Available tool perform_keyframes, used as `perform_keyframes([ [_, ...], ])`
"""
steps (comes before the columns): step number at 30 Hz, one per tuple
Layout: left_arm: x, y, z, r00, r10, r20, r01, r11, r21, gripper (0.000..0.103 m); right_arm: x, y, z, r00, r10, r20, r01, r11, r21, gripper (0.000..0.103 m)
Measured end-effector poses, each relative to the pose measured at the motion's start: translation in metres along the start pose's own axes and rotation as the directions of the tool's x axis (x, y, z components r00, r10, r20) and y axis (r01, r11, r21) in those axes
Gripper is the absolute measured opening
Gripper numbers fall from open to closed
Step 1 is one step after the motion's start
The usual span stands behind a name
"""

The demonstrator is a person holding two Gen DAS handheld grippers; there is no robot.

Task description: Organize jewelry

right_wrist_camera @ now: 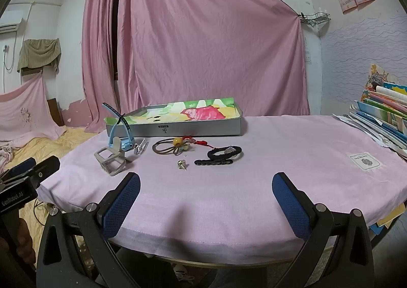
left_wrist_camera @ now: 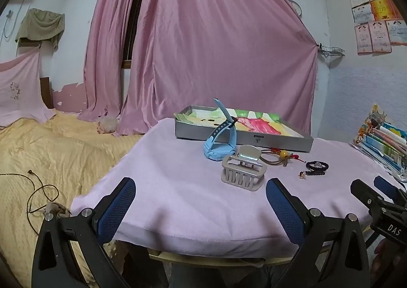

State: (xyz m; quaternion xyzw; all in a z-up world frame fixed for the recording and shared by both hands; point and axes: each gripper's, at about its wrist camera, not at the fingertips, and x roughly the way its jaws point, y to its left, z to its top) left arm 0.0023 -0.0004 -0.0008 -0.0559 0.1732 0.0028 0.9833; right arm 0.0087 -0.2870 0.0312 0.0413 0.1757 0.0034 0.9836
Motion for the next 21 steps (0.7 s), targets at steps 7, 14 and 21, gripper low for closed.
perform_keyframes([
  [7, -0.0019, 0.0016, -0.0002, 1.0, 0.001, 0.001, -0.001, 1.0, -0.003, 0.103, 0.0004, 0.0005, 0.0001, 1.0, 0.001, -0.002, -0.001, 1.0, 0.0, 0.102],
  [14, 0.0031, 0.0005, 0.0042, 1.0, -0.003, -0.004, 0.003, 1.0, -0.001, 0.103, 0.0002, 0.0007, 0.0001, 1.0, 0.001, -0.002, -0.001, 1.0, 0.0, 0.102],
  [21, 0.0023, -0.0012, 0.0032, 1.0, -0.002, -0.005, 0.002, 1.0, -0.003, 0.103, 0.0009, 0.0009, -0.0002, 1.0, 0.001, -0.002, -0.001, 1.0, 0.0, 0.102],
])
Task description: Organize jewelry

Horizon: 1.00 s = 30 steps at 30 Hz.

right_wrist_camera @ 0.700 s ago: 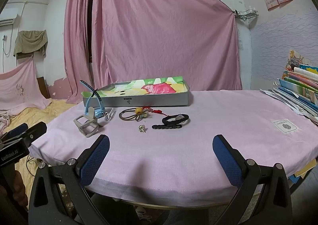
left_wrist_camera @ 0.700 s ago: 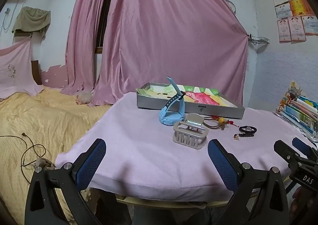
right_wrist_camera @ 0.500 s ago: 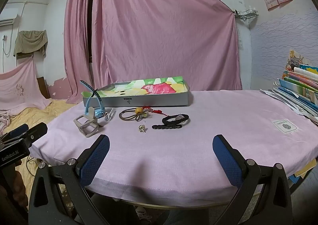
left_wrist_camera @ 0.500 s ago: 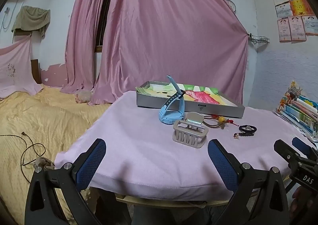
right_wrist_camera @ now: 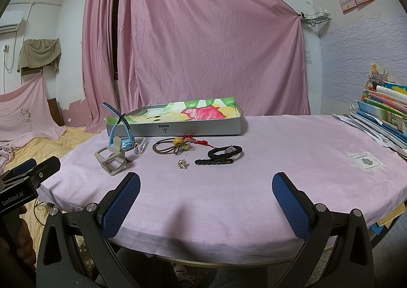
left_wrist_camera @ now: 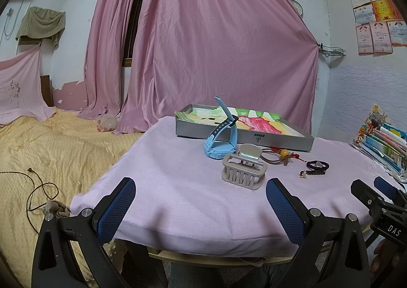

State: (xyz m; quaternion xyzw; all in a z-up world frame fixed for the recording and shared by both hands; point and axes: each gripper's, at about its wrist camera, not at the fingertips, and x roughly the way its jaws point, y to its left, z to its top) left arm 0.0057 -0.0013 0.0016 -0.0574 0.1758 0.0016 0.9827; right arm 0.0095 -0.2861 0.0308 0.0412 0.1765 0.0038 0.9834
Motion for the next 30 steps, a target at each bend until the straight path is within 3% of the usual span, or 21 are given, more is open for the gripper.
perform_keyframes([
  [30, -0.0007, 0.0018, -0.003, 1.0, -0.002, 0.001, 0.002, 1.0, -0.003, 0.103, 0.0003, 0.0007, -0.0003, 1.0, 0.001, -0.001, -0.001, 1.0, 0.001, 0.102],
])
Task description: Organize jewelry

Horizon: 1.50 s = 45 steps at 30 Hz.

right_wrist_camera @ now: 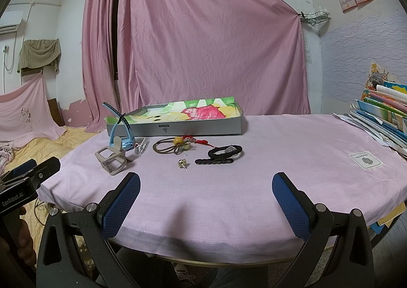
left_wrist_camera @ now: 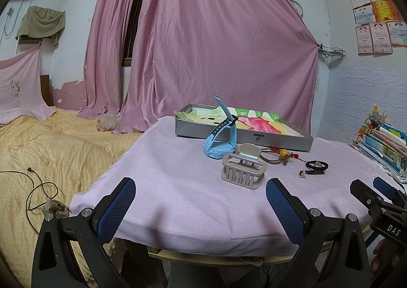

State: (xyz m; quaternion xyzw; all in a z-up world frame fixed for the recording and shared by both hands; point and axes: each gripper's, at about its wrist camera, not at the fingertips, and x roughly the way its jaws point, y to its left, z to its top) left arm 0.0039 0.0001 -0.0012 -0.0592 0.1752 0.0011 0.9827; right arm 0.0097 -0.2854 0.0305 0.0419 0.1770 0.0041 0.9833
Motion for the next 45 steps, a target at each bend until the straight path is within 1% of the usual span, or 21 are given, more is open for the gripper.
perform_keyframes([
  [37, 0.0003, 0.0006, 0.0001, 1.0, -0.001, -0.001, 0.001, 1.0, -0.003, 0.103, 0.0, -0.0013, 0.0005, 1.0, 0.0, -0.001, 0.0, 1.0, 0.002, 0.102],
  [45, -0.0012, -0.0007, 0.0014, 1.0, 0.027, -0.003, -0.027, 1.0, 0.001, 0.103, 0.0002, 0.001, -0.0012, 1.0, -0.002, 0.006, 0.002, 1.0, 0.004, 0.102],
])
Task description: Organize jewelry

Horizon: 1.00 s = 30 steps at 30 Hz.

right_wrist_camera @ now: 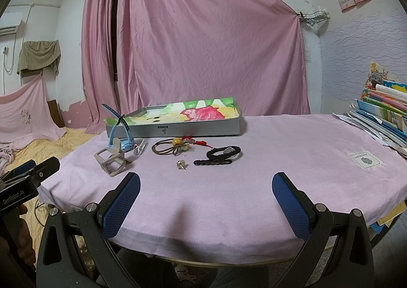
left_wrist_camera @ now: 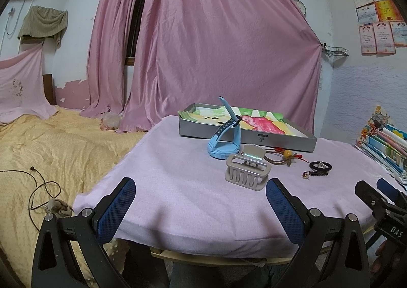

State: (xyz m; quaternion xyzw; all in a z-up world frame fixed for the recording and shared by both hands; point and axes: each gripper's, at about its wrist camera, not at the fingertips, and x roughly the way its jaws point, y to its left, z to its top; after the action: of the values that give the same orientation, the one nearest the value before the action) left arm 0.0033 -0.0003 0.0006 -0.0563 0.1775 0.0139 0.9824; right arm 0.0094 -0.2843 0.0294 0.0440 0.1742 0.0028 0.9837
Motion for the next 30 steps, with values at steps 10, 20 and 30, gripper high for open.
perform_keyframes([
  [10, 0.005, -0.001, 0.007, 1.0, 0.017, -0.002, -0.017, 1.0, 0.005, 0.103, 0.006, -0.008, 0.009, 1.0, -0.006, 0.01, 0.006, 1.0, -0.009, 0.102],
  [20, 0.014, -0.008, 0.012, 1.0, 0.013, -0.02, -0.012, 0.999, 0.033, 0.103, 0.009, -0.008, 0.017, 0.999, -0.017, 0.038, 0.02, 0.998, -0.068, 0.102],
  [30, 0.035, -0.018, 0.02, 0.998, 0.005, -0.066, 0.0, 0.997, 0.083, 0.103, 0.02, -0.022, 0.031, 0.998, -0.016, 0.058, 0.022, 0.995, -0.102, 0.102],
])
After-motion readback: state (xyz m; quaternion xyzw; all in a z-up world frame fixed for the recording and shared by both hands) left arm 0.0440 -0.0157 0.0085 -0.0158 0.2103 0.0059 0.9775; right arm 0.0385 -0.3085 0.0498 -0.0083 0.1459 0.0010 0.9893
